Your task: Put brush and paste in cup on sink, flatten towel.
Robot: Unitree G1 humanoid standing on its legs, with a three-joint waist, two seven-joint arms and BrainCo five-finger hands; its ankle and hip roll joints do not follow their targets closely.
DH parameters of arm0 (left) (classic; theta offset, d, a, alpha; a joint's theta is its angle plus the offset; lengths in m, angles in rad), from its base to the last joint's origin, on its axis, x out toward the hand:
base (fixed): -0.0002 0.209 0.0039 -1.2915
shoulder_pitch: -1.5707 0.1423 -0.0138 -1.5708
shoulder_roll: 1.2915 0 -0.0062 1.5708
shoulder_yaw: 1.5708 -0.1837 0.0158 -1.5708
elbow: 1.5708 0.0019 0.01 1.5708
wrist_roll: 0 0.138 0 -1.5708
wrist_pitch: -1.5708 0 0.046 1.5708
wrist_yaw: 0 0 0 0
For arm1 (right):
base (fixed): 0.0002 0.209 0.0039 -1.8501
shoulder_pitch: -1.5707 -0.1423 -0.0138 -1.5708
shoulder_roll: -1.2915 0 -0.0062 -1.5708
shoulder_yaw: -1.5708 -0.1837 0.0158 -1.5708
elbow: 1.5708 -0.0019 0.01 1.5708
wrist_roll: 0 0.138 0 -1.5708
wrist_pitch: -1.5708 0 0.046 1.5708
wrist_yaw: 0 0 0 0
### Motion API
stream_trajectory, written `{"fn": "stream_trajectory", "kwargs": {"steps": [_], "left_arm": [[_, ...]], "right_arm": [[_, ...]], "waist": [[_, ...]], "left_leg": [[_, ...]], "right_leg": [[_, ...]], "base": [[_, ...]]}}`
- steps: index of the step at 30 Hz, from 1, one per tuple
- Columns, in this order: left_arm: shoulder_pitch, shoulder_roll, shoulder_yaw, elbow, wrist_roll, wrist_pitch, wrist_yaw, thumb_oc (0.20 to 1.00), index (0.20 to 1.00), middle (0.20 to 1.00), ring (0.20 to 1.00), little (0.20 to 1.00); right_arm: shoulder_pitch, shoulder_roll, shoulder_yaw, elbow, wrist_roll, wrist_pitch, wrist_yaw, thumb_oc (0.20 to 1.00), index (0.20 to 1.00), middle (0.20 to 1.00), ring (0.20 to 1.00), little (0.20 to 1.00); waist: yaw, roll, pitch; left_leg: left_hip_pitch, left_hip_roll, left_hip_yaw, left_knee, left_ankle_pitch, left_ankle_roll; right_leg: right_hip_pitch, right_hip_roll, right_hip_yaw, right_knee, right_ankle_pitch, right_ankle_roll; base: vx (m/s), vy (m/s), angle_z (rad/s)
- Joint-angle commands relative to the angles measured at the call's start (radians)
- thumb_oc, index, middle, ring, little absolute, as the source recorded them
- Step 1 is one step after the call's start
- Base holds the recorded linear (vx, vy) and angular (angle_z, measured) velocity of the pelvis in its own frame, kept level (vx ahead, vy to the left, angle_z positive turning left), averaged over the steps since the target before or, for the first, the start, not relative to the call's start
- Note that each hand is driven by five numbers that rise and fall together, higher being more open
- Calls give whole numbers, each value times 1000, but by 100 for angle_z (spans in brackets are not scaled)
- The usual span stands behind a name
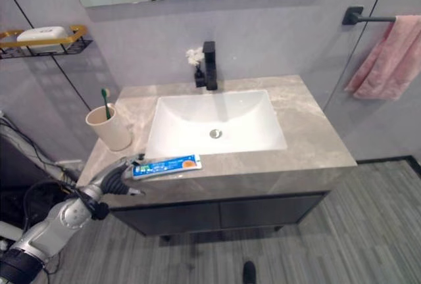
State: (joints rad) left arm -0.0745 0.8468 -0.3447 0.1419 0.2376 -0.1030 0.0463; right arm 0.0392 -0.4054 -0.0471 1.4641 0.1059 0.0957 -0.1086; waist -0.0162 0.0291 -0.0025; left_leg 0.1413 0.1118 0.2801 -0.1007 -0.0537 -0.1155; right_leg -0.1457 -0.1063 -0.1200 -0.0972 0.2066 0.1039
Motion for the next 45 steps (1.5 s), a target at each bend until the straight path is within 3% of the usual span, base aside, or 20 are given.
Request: {"fn": "stream_trajectory", "kwargs": {"steps": [1, 2, 4, 16, 23, 28, 29, 30, 33, 34, 35, 36, 38, 40, 42, 45], "left_arm": [[-16, -8, 14, 48, 20, 7, 1, 451, 451, 451, 451, 451], [-17, -11, 12, 51, 19, 7, 1, 319, 319, 319, 319, 319], [-17, -14, 9, 53, 19, 8, 1, 203, 203, 203, 203, 203], [-32, -12, -23, 71, 57, 1, 5, 200, 200, 200, 200, 200], [-155, 132, 45, -76, 227, -20, 130, 200, 200, 200, 200, 200], [-398, 173, 41, -118, 237, -15, 249, 200, 200, 200, 200, 200], [-496, 177, 35, -143, 229, -9, 301, 200, 200, 200, 200, 200], [-503, 175, 31, -141, 229, -8, 302, 200, 200, 200, 200, 200], [-639, 189, -9, -142, 248, 15, 379, 200, 200, 200, 200, 200], [-705, 212, -25, -139, 272, 28, 423, 200, 200, 200, 200, 200], [-715, 212, -33, -134, 273, 28, 427, 200, 200, 200, 200, 200], [-767, 232, -44, -132, 308, 40, 474, 200, 200, 200, 200, 200], [-795, 246, -53, -117, 327, 50, 491, 200, 200, 200, 200, 200], [-829, 263, -51, -103, 372, 71, 523, 200, 200, 200, 200, 200], [-865, 275, -20, -100, 406, 79, 548, 200, 200, 200, 200, 200], [-846, 279, 37, -117, 405, 86, 549, 200, 200, 200, 200, 200]], "right_arm": [[-28, -14, -1, 38, 19, 21, -29, 1000, 1000, 1000, 1000, 1000], [-27, -15, -1, 39, 18, 21, -30, 1000, 1000, 1000, 1000, 1000], [-25, -16, -3, 41, 17, 21, -30, 1000, 1000, 1000, 1000, 1000], [-16, -17, -9, 45, 28, 18, -37, 1000, 1000, 1000, 1000, 1000], [-15, -58, -107, 87, 125, 17, -58, 1000, 1000, 1000, 1000, 1000], [-61, -228, -206, 112, 196, 19, -95, 1000, 1000, 1000, 1000, 1000], [-81, -335, -290, 107, 269, 7, -139, 1000, 1000, 1000, 1000, 1000], [-82, -336, -293, 108, 270, 6, -139, 1000, 1000, 1000, 1000, 1000], [-122, -459, -375, 74, 360, -33, -212, 1000, 1000, 1000, 1000, 1000], [-144, -508, -380, 14, 374, -70, -250, 1000, 1000, 1000, 1000, 1000], [-145, -505, -382, 11, 375, -70, -254, 1000, 1000, 1000, 1000, 1000], [-153, -536, -402, -115, 371, -122, -336, 1000, 1000, 1000, 1000, 1000], [-156, -538, -407, -220, 352, -145, -385, 1000, 1000, 1000, 1000, 1000], [-136, -554, -415, -542, 193, -167, -538, 1000, 1000, 1000, 1000, 1000], [-155, -559, -417, -837, 45, -203, -602, 1000, 1000, 1000, 1000, 1000], [-187, -537, -368, -1036, -66, -193, -578, 1000, 1000, 1000, 1000, 1000]], "waist": [[-26, -11, 26], [-27, -10, 26], [-28, -9, 27], [-33, -10, 25], [-33, -26, 4], [-49, -45, -9], [-61, -51, -12], [-58, -52, -10], [-73, -55, -18], [-81, -56, -27], [-80, -57, -25], [-89, -53, -30], [-93, -53, -31], [-104, -46, -38], [-111, -35, -48], [-109, -36, -49]], "left_leg": [[-113, 48, -77, 13, 96, -32], [-113, 48, -76, 13, 96, -32], [-114, 48, -75, 13, 96, -32], [-109, 50, -73, 13, 93, -32], [-98, 55, -81, 13, 84, -40], [-85, 56, -87, 13, 71, -46], [-81, 56, -87, 13, 68, -47], [-85, 55, -87, 13, 75, -46], [-76, 55, -81, 13, 71, -48], [-74, 55, -77, 13, 71, -48], [-74, 56, -77, 13, 71, -48], [-61, 58, -70, 13, 60, -49], [-61, 57, -67, 13, 66, -48], [-56, 56, -62, 13, 63, -44], [-44, 55, -59, 13, 51, -39], [-39, 53, -54, 13, 54, -32]], "right_leg": [[115, -75, -9, 10, -82, 93], [114, -75, -8, 10, -82, 93], [111, -74, -7, 10, -82, 93], [110, -74, -2, 10, -82, 92], [136, -76, -22, 10, -88, 99], [157, -78, -34, 10, -91, 106], [161, -79, -34, 10, -89, 110], [157, -80, -34, 10, -84, 108], [161, -82, -29, 10, -79, 114], [161, -82, -25, 10, -76, 116], [161, -82, -25, 10, -76, 116], [168, -82, -20, 10, -80, 121], [167, -82, -17, 10, -73, 121], [166, -84, -10, 10, -70, 121], [171, -86, -3, 10, -73, 121], [170, -87, 7, 10, -68, 115]], "base": [[0, 0, 0], [0, 0, 0], [0, 0, 0], [0, 0, 0], [-2, -4, 2], [-4, 0, 1], [-32, 2, 5], [-64, 13, 10], [-32, 22, 10], [-58, 16, 4], [-12, 26, -7], [-4, 14, -9], [-23, 18, -5], [4, 34, -10], [13, 31, -14], [-8, 11, -3]]}}
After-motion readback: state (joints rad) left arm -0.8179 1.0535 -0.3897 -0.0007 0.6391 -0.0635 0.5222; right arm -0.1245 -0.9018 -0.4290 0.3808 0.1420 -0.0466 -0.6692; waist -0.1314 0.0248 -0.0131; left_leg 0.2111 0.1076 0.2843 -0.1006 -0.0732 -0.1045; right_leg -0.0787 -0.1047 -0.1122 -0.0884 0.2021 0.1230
